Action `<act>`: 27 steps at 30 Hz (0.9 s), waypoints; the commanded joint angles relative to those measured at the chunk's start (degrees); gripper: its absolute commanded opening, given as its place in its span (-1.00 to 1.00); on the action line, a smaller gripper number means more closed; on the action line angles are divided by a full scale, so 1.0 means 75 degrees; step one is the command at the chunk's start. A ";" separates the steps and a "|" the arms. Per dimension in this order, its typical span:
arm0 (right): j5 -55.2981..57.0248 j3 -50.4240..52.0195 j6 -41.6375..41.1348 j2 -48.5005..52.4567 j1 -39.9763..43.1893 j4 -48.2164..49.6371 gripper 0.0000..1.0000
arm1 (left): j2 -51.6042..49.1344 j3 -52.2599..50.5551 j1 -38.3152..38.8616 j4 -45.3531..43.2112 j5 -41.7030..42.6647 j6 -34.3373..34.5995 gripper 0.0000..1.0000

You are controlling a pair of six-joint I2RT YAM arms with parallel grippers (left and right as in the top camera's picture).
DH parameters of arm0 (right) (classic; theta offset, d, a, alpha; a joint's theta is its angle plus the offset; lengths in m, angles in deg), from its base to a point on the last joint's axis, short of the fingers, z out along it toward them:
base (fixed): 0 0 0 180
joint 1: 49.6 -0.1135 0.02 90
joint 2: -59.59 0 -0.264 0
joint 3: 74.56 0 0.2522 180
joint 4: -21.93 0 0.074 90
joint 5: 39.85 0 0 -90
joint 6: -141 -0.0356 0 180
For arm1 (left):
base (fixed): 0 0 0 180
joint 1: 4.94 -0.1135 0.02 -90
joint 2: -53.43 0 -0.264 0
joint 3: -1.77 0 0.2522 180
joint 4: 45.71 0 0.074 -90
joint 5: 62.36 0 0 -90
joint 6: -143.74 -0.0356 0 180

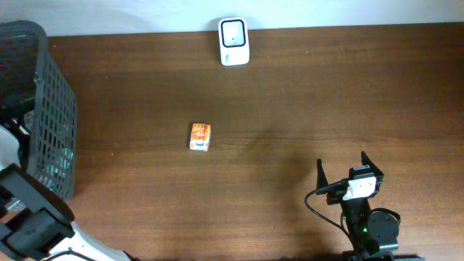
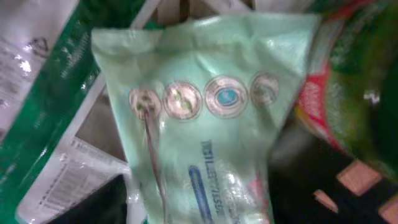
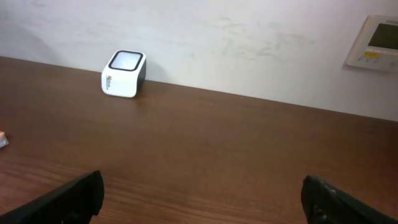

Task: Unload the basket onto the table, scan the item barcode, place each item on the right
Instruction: 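Reach the left gripper into the basket and grasp the green wipes pack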

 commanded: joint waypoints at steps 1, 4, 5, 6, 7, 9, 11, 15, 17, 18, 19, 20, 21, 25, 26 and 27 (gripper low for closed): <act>-0.0038 0.0064 0.0044 -0.0055 0.0015 -0.0003 0.97 | -0.0070 -0.0580 0.0026 -0.0385 0.0015 -0.0032 0.16; -0.0038 0.0064 0.0044 -0.0055 0.0015 -0.0003 0.97 | -0.0070 -0.0726 0.0026 -0.0557 -0.0038 -0.0035 -0.16; -0.0038 0.0064 0.0044 -0.0055 0.0015 0.0000 0.97 | -0.0067 -0.0717 0.0026 -0.0560 -0.0061 -0.0038 -0.27; -0.0038 0.0064 0.0044 -0.0055 0.0015 0.0000 0.97 | -0.0067 -0.0664 0.0026 -0.0522 -0.0055 -0.0055 -0.43; -0.0038 0.0064 0.0044 -0.0055 0.0015 0.0000 0.97 | -0.0047 -0.0565 0.0026 -0.0434 -0.0052 -0.0061 -0.48; -0.0038 0.0064 0.0044 -0.0055 0.0017 -0.0003 0.97 | 0.0111 -0.0399 0.0026 -0.0318 -0.0052 -0.0061 -0.49; -0.0038 0.0064 0.0044 -0.0055 0.0015 0.0000 0.97 | 0.0460 -0.0166 0.0026 -0.0169 -0.0026 -0.0061 -0.47; -0.0038 0.0064 0.0044 -0.0055 0.0015 0.0000 0.97 | 0.1658 0.0361 0.0029 0.0210 0.0003 -0.0061 -0.49; -0.0038 0.0064 0.0044 -0.0055 0.0017 -0.0003 0.97 | 0.2375 0.0484 0.0029 0.0198 0.0032 -0.0061 -0.50; -0.0038 0.0064 0.0044 -0.0055 0.0015 0.0000 0.97 | 0.2766 0.0527 0.0035 0.0192 0.0032 -0.0061 -0.50; -0.0038 0.0064 0.0044 -0.0055 0.0015 -0.0003 0.97 | 0.3028 0.0557 0.0035 0.0195 0.0035 -0.0061 -0.50; -0.0038 0.0064 0.0044 -0.0055 0.0015 -0.0003 0.97 | 0.3252 0.0565 0.0035 0.0192 0.0035 -0.0061 -0.50; -0.0038 0.0064 0.0044 -0.0055 0.0015 0.0000 0.97 | 0.3541 0.0565 0.0038 0.0192 0.0061 -0.0061 -0.52; -0.0038 0.0064 0.0044 -0.0055 0.0017 0.0000 0.97 | 0.4304 0.0670 0.0265 0.0160 0.0256 -0.0061 -0.56; -0.0038 0.0064 0.0044 -0.0055 0.0015 0.0000 0.97 | 0.4470 0.0764 0.0498 0.0160 0.0256 -0.0070 -0.57; -0.0038 0.0064 0.0044 -0.0055 0.0015 0.0000 0.97 | 0.4596 0.0854 0.0711 0.0160 0.0251 -0.0140 -0.57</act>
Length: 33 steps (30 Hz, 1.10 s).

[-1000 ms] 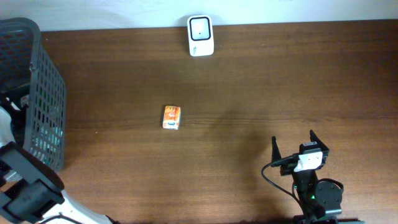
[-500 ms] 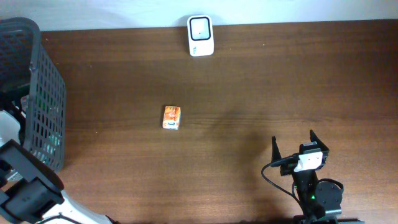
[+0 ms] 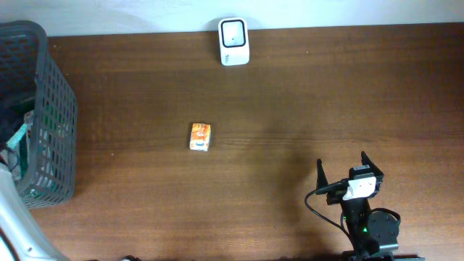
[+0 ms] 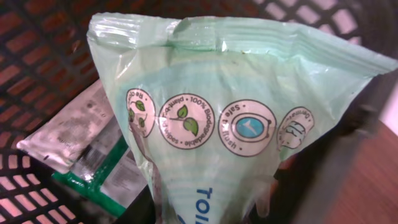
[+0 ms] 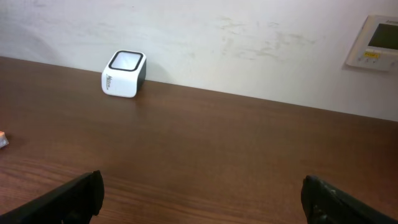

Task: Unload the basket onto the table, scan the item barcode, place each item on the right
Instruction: 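Reach the left gripper into the basket and grasp the green wipes pack, then carry the green wipes pack out and set it right of the orange box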

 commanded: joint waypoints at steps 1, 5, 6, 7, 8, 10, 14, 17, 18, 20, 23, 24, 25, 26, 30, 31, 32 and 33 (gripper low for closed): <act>-0.0038 0.0064 0.0050 -0.0055 0.0015 0.0000 0.97 | 0.0583 0.0487 0.0731 -0.0052 0.0175 -0.0309 -0.58; -0.0038 0.0064 0.0050 -0.0055 0.0015 -0.0003 0.97 | 0.0991 0.0804 0.2270 -0.0058 0.0157 -0.0746 -0.55; -0.0038 0.0064 0.0050 -0.0055 0.0017 0.0000 0.97 | 0.1040 0.0804 0.2658 -0.0055 0.0149 -0.0866 -0.54; -0.0038 0.0064 0.0050 -0.0055 0.0015 -0.0003 0.97 | 0.1067 0.0804 0.3037 -0.0035 0.0146 -0.0921 -0.54; -0.0038 0.0064 0.0050 -0.0055 0.0015 -0.0003 0.97 | 0.1072 0.0804 0.3456 -0.0009 0.0152 -0.0927 -0.55; -0.0038 0.0064 0.0050 -0.0055 0.0015 -0.0003 0.97 | 0.1029 0.0778 0.4473 0.0117 0.0152 -0.0927 -0.56; -0.0038 0.0064 0.0050 -0.0055 0.0015 0.0000 0.97 | 0.0580 0.0708 0.6047 0.0472 0.0090 -0.0921 -0.60; -0.0038 0.0064 0.0050 -0.0055 0.0015 0.0000 0.96 | 0.0012 0.0708 0.6872 0.0769 0.0093 -0.0854 -0.62; -0.0038 0.0064 0.0050 -0.0055 0.0015 -0.0003 0.97 | -0.0262 0.0708 0.7166 0.0857 0.0093 -0.0807 -0.63; -0.0038 0.0064 0.0050 -0.0055 0.0015 0.0000 0.97 | -0.0761 0.0708 0.7647 0.0909 0.0093 -0.0807 -0.66; -0.0038 0.0064 0.0050 -0.0055 0.0015 -0.0003 0.97 | -0.1428 0.0708 0.8297 0.0845 0.0093 -0.0804 -0.66; -0.0038 0.0064 0.0050 -0.0055 0.0015 0.0000 0.97 | -0.1632 0.0708 0.8495 0.0836 0.0090 -0.0685 -0.66; -0.0038 0.0064 0.0050 -0.0055 0.0017 0.0000 0.97 | -0.1859 0.0708 0.8687 0.0839 0.0093 -0.0510 -0.65; -0.0038 0.0064 0.0050 -0.0055 0.0017 -0.0003 0.97 | -0.2075 0.0708 0.8868 0.0839 0.0093 -0.0460 -0.64; -0.0038 0.0064 0.0050 -0.0055 0.0015 -0.0003 0.97 | -0.2541 0.0708 0.9305 0.0839 0.0096 -0.0198 -0.63; -0.0038 0.0064 0.0050 -0.0055 0.0015 -0.0003 0.97 | -0.2690 0.0708 0.9451 0.0839 0.0093 -0.0198 -0.62; -0.0038 0.0064 0.0050 -0.0055 0.0015 0.0000 0.97 | -0.2821 0.0708 0.9544 0.0848 0.0090 -0.0102 -0.62; -0.0038 0.0064 0.0050 -0.0055 0.0015 -0.0003 0.96 | -0.2955 0.0699 0.9617 0.0866 0.0096 0.0052 -0.62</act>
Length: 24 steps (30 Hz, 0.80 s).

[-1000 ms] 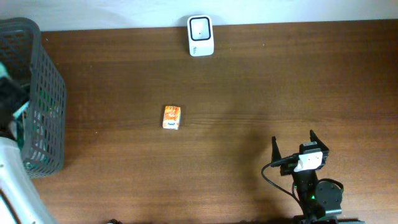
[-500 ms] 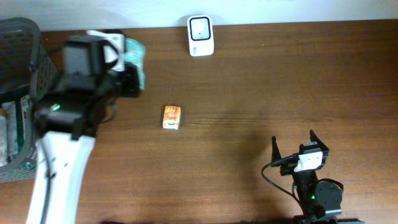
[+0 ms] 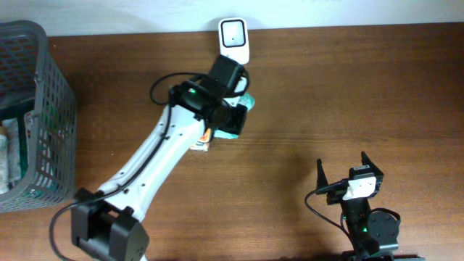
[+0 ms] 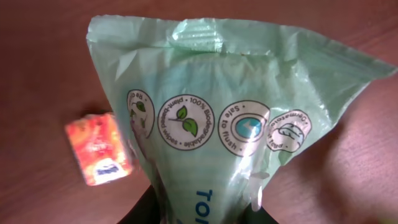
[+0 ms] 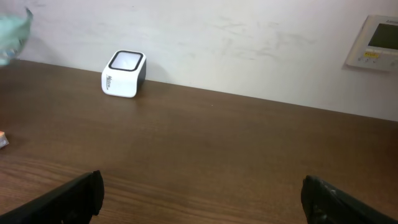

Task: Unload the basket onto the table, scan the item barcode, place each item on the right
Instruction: 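Carry the green wipes pack out and set it right of the orange box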

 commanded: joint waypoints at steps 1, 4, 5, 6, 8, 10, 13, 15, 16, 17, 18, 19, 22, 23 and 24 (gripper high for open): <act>-0.0038 0.0064 0.0047 -0.0055 0.0017 0.0000 0.97 | -0.0498 0.0076 0.0309 0.0006 0.0009 0.0443 -0.62; -0.0038 0.0064 0.0047 -0.0055 0.0015 0.0000 0.97 | -0.0918 0.0009 0.0440 0.0006 0.0082 0.0670 -0.62; -0.0038 0.0064 0.0047 -0.0055 0.0015 -0.0003 0.97 | -0.1087 0.0009 0.0478 0.0003 0.0178 0.0673 -0.62; -0.0038 0.0064 0.0047 -0.0055 0.0015 -0.0003 0.97 | -0.1201 0.0009 0.0493 0.0000 0.0219 0.0679 -0.60; -0.0038 0.0064 0.0047 -0.0055 0.0015 0.0000 0.97 | -0.1524 0.0009 0.0522 0.0017 0.0510 0.0848 -0.62; -0.0038 0.0064 0.0047 -0.0055 0.0015 -0.0003 0.97 | -0.1818 0.0009 0.0542 0.0015 0.0609 0.0994 -0.63; -0.0038 0.0064 0.0047 -0.0055 0.0015 -0.0003 0.97 | -0.2127 0.0009 0.0571 0.0015 0.0749 0.1020 -0.56; -0.0038 0.0064 0.0047 -0.0055 0.0015 0.0000 0.97 | -0.2192 0.0009 0.0577 0.0012 0.0752 0.1017 -0.06; -0.0038 0.0064 0.0047 -0.0055 0.0015 -0.0003 0.97 | -0.2192 0.0009 0.0577 0.0009 0.0749 0.1017 0.13; -0.0038 0.0064 0.0047 -0.0055 0.0015 0.0000 0.97 | -0.2192 0.0009 0.0577 0.0000 0.0749 0.1017 0.28; -0.0038 0.0064 0.0047 -0.0055 0.0015 -0.0003 0.97 | -0.2192 0.0009 0.0577 0.0000 0.0749 0.1017 0.33; -0.0038 0.0064 0.0047 -0.0055 0.0015 0.0000 0.97 | -0.2192 0.0012 0.0577 0.0000 0.0749 0.1017 0.35; -0.0038 0.0064 0.0047 -0.0055 0.0017 0.0000 0.97 | -0.2189 0.0216 0.0554 0.0020 0.0749 0.1011 0.39; -0.0038 0.0064 0.0047 -0.0055 0.0017 -0.0003 0.97 | -0.2186 0.0420 0.0530 0.0099 0.0749 0.1008 0.40; -0.0038 0.0064 0.0047 -0.0055 0.0015 -0.0003 0.97 | -0.2189 0.0699 0.0493 0.0245 0.0749 0.0953 0.41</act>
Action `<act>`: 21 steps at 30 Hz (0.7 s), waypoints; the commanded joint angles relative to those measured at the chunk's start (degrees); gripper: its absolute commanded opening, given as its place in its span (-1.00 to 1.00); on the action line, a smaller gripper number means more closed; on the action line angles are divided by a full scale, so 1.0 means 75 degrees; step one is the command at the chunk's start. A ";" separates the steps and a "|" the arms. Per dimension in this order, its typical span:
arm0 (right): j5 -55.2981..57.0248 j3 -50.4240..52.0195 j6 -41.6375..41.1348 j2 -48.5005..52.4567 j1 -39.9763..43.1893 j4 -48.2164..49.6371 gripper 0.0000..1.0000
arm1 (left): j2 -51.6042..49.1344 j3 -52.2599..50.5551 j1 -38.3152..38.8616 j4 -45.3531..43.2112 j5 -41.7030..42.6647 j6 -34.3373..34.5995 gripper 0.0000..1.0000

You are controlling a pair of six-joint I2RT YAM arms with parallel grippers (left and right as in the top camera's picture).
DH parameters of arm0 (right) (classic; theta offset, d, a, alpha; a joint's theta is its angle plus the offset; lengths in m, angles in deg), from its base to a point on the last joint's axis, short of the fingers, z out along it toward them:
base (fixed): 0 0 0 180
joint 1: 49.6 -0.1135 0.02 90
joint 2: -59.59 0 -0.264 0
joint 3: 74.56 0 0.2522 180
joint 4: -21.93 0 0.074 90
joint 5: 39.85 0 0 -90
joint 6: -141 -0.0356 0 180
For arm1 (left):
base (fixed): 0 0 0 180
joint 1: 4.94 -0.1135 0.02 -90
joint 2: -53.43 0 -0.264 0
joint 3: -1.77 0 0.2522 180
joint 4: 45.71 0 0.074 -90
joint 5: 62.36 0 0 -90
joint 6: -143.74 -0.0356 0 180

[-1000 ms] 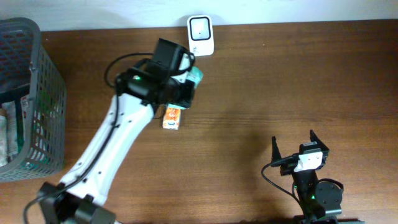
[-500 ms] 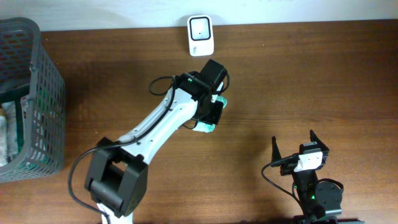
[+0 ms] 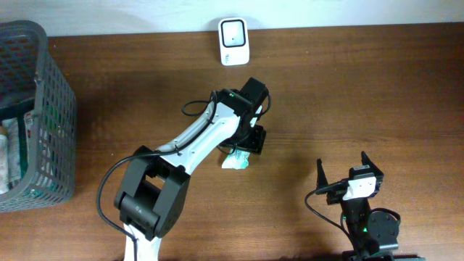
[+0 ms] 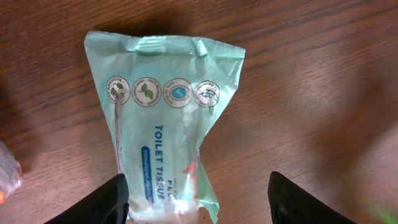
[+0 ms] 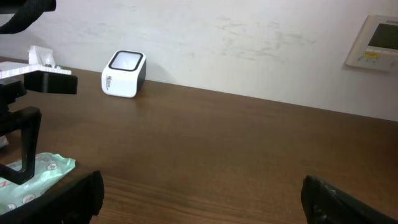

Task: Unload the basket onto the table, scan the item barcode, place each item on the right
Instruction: 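Carry the green wipes pack out and set it right of the orange box, then reach the left gripper into the basket and grasp the white tube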

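A pale green toilet-tissue pack lies flat on the brown table, near its middle. My left gripper hangs open just above the pack's near end, with its fingers apart on either side. In the overhead view the left gripper is over the pack. The white barcode scanner stands at the table's far edge, also in the right wrist view. My right gripper is open and holds nothing, at the front right.
A dark mesh basket with more packets stands at the left edge. A sliver of a small orange box shows left of the pack; the left arm covers it from above. A wall panel hangs at the far right.
The left gripper held the green pack in the air near the scanner and the orange box. Now the pack lies on the table farther right and nearer, and the gripper is open above it.
The left gripper was down in the basket at the green pack. Then it held the pack up inside the basket. Then it held it over the table by the scanner. Now the pack lies released mid-table. The right arm has not moved.
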 commanded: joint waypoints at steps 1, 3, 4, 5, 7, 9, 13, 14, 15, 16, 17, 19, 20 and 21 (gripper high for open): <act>-0.0038 0.0064 0.0050 -0.0055 0.0015 -0.0003 0.97 | -0.0058 0.0868 -0.0076 0.0323 0.0108 -0.0105 0.41; -0.0038 0.0064 0.0050 -0.0055 0.0015 0.0000 0.97 | -0.0061 0.1749 -0.0265 0.0927 0.0102 -0.0332 0.40; -0.0038 0.0064 0.0050 -0.0055 0.0015 0.0000 0.97 | -0.0058 0.2328 -0.0420 0.1268 0.0090 -0.0472 0.38; -0.0038 0.0064 0.0050 -0.0055 0.0015 -0.0003 0.97 | -0.0047 0.3121 -0.0653 0.1679 0.0079 -0.0627 0.37; -0.0038 0.0064 0.0050 -0.0055 0.0015 0.0000 0.97 | -0.0006 0.3794 -0.0886 0.1958 0.0076 -0.0781 0.38; -0.0038 0.0064 0.0050 -0.0055 0.0015 -0.0003 0.97 | 0.0087 0.4797 -0.1262 0.2361 -0.0076 -0.1003 0.42; -0.0038 0.0064 0.0050 -0.0055 0.0015 0.0000 0.97 | 0.0251 0.6446 -0.2218 0.3142 -0.0213 -0.1332 0.46; -0.0038 0.0064 0.0050 -0.0055 0.0015 -0.0003 0.97 | 0.0294 0.6741 -0.2498 0.3284 -0.0210 -0.1346 0.47; -0.0038 0.0064 0.0050 -0.0055 0.0017 0.0000 0.97 | 0.0356 0.7055 -0.2856 0.3439 -0.0207 -0.1428 0.49; -0.0038 0.0064 0.0050 -0.0055 0.0015 -0.0003 0.97 | 0.0452 0.7370 -0.3322 0.3590 -0.0207 -0.1483 0.49; -0.0038 0.0064 0.0050 -0.0055 0.0017 0.0000 0.97 | 0.0542 0.7522 -0.3652 0.3669 -0.0204 -0.1486 0.49; -0.0038 0.0064 0.0050 -0.0055 0.0017 -0.0003 0.97 | 0.0769 0.7694 -0.4325 0.3736 -0.0207 -0.1486 0.54; -0.0038 0.0064 0.0050 -0.0055 0.0015 0.0000 0.97 | 0.0930 0.7708 -0.4739 0.3736 -0.0204 -0.1486 0.57; -0.0038 0.0064 0.0050 -0.0055 0.0017 -0.0003 0.96 | 0.1040 0.7708 -0.5068 0.3736 -0.0204 -0.1486 0.59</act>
